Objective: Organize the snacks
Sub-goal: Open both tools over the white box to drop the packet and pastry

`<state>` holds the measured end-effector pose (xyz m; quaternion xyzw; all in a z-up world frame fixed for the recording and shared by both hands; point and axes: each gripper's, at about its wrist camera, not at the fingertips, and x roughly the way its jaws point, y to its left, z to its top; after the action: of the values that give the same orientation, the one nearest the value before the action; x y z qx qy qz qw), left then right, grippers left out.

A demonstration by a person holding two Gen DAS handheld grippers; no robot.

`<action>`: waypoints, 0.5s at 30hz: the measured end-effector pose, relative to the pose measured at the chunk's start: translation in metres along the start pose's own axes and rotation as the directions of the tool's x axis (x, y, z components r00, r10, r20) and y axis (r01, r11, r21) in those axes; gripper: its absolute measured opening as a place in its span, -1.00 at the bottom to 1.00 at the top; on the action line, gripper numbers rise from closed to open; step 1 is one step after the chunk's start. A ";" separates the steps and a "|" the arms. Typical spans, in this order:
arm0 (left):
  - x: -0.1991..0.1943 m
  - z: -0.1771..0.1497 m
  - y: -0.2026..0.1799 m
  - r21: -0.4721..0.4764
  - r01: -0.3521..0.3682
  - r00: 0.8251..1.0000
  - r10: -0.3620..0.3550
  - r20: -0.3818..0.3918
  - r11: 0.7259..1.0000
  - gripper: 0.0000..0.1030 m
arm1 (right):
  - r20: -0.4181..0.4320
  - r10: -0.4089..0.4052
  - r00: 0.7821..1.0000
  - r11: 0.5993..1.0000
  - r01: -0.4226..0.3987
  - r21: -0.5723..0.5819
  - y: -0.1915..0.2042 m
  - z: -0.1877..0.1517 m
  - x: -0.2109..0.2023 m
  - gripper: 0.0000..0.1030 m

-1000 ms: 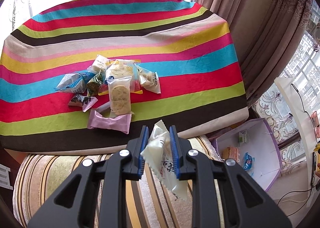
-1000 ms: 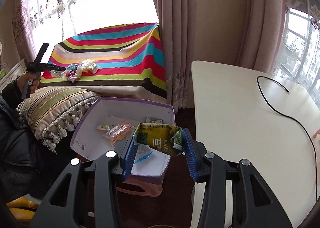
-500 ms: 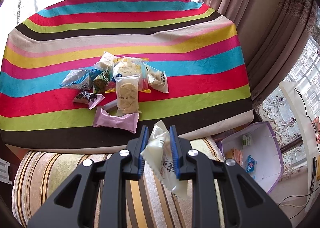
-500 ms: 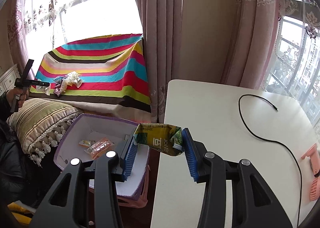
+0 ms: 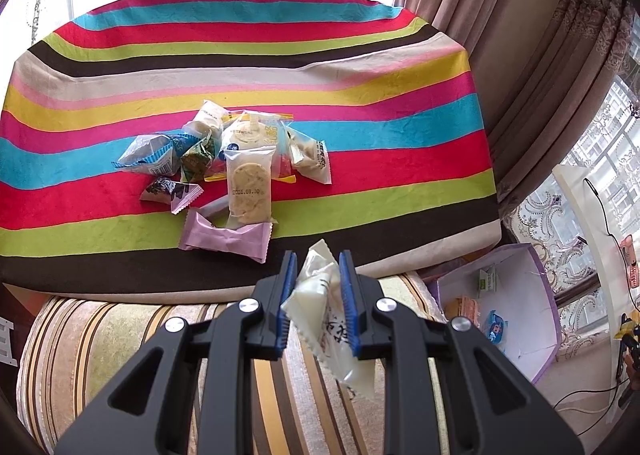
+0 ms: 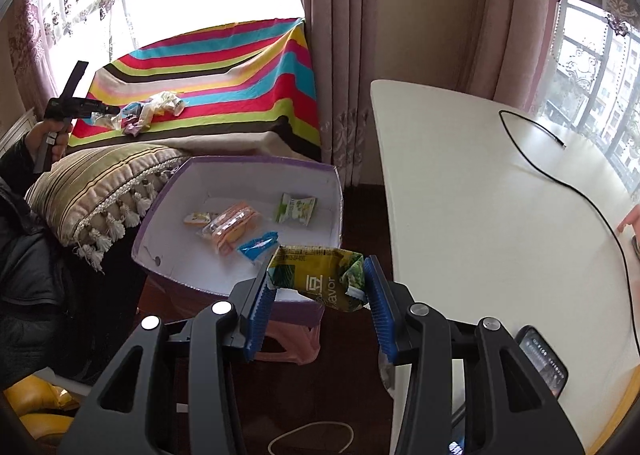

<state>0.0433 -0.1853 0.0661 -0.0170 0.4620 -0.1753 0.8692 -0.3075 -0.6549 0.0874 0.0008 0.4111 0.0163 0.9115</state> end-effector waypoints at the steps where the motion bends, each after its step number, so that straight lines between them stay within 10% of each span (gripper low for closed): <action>1: 0.000 0.000 0.000 -0.001 -0.001 1.000 0.001 0.001 1.000 -0.57 | -0.006 0.000 1.000 1.000 0.000 -0.015 0.002 0.000 0.002 -0.15; 15: 0.000 0.000 -0.014 0.019 0.039 0.999 -0.039 0.007 0.999 -0.57 | 0.094 -0.068 0.993 0.995 0.075 -0.070 -0.044 0.095 0.018 -0.15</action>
<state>0.0391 -0.1986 0.0692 -0.0185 0.4569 -0.1965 0.8674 -0.2230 -0.6967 0.1358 -0.0466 0.3680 -0.0013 0.9287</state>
